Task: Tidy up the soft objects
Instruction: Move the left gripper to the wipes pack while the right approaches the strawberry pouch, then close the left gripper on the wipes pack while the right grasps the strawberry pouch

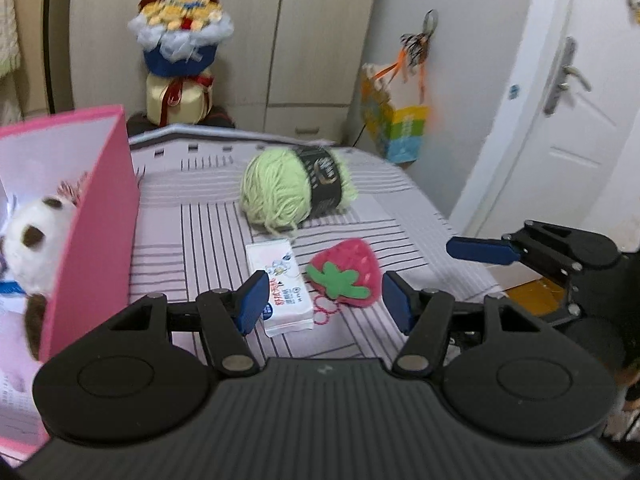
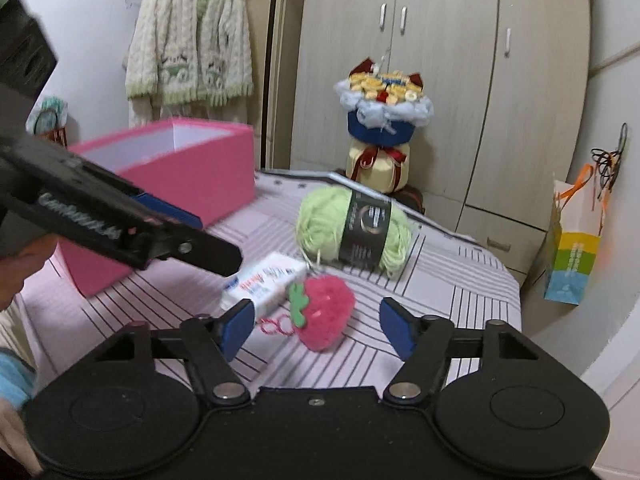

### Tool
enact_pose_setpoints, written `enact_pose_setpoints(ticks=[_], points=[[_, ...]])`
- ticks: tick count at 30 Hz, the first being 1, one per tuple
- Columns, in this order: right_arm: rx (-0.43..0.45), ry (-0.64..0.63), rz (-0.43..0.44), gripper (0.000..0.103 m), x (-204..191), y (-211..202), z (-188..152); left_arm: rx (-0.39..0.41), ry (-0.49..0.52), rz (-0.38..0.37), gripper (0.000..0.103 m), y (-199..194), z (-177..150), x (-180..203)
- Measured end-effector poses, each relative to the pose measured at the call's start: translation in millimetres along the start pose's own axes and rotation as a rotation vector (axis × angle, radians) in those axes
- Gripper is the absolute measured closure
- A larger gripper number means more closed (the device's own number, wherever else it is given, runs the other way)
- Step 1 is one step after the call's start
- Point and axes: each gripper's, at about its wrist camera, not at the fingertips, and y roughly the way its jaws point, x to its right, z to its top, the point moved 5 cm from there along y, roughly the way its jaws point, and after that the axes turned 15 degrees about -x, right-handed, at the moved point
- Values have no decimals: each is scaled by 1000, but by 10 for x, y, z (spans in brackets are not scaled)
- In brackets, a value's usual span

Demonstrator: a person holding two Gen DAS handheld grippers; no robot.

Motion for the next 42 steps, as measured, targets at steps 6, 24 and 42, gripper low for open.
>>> enact_pose_setpoints(ticks=[6, 24, 42], points=[[-46, -52, 5, 39, 17, 360, 17, -38, -31, 66, 43, 389, 57, -130], [-65, 146, 89, 62, 373, 678, 8, -81, -24, 179, 51, 850, 127, -213], [9, 454, 91, 68, 170, 442, -293, -4, -33, 197, 64, 720, -55, -162]])
